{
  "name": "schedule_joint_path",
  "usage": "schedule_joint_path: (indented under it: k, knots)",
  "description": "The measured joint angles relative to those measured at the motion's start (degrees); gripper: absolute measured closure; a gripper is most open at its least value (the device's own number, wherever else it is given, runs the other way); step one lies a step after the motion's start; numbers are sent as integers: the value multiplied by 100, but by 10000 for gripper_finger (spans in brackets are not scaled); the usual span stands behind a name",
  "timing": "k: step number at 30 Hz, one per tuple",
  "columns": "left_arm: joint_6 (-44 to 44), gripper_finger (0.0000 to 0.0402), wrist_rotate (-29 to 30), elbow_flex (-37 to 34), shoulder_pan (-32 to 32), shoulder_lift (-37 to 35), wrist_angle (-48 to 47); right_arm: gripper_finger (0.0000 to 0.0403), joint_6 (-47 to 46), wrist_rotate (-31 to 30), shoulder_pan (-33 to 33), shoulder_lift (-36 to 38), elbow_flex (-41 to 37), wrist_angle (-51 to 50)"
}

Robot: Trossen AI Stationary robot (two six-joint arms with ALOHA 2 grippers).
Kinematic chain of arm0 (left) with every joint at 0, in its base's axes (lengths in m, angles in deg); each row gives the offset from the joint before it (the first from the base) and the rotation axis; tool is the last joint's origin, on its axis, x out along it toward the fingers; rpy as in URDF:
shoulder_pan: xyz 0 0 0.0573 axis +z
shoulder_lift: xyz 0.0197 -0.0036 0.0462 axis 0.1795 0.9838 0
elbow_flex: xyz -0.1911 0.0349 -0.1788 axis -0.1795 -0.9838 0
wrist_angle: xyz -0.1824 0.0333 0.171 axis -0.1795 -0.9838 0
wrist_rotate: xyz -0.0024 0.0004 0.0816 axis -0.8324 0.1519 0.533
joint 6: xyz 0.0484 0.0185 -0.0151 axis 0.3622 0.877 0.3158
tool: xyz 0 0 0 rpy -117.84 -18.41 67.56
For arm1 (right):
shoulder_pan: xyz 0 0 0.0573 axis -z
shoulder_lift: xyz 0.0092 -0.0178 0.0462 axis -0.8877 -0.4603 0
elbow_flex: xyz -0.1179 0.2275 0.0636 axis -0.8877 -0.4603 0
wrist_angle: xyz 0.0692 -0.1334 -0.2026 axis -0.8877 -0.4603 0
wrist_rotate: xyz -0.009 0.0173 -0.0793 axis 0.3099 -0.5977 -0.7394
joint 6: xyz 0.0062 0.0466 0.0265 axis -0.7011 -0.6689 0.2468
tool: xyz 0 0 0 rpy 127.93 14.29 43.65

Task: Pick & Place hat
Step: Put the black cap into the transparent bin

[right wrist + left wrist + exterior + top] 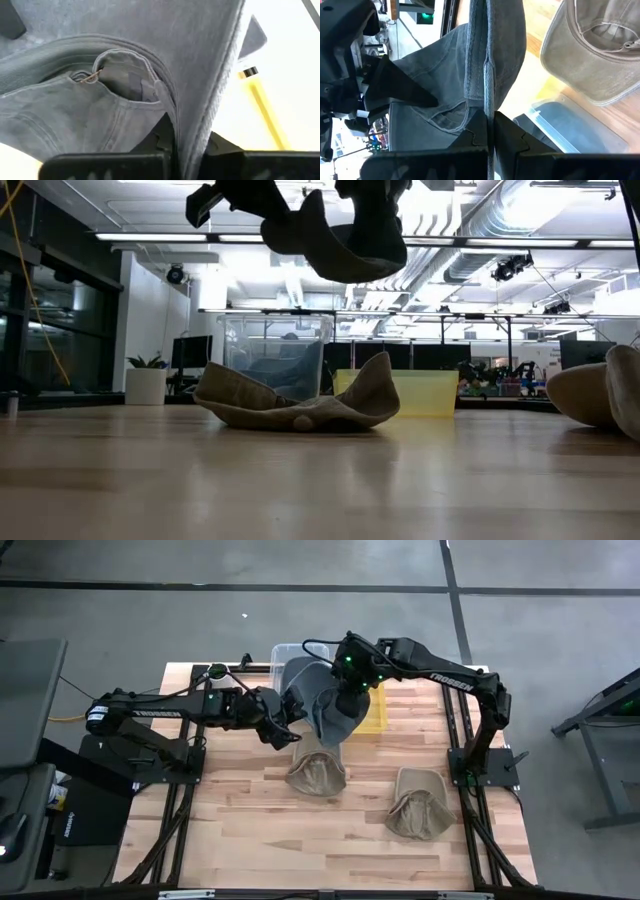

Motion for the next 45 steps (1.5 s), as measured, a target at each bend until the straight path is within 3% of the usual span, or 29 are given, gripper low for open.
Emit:
schedule_joint_path:
  k: [17, 27, 33, 37, 40, 45]
  knots:
    - [-203, 402, 24, 0, -2, 0, 15, 394, -37, 20, 0, 0, 0, 2]
    - [-853, 391, 33, 0, -2, 0, 37, 394, 50, 49, 0, 2, 0, 2]
    - [-1595, 328, 46, 0, 0, 0, 39, 394, 152, 108, 34, 1, 0, -25]
    - [-2588, 267, 458, 0, 3, -34, 9, 394, 256, 175, 158, 1, 0, -40]
    - [-2870, 227, 749, 5, 33, -124, -66, 395, 296, 177, 272, 2, 0, -61]
    - [-3342, 193, 899, 5, 232, -387, -244, 395, 331, 302, 418, -2, 0, -61]
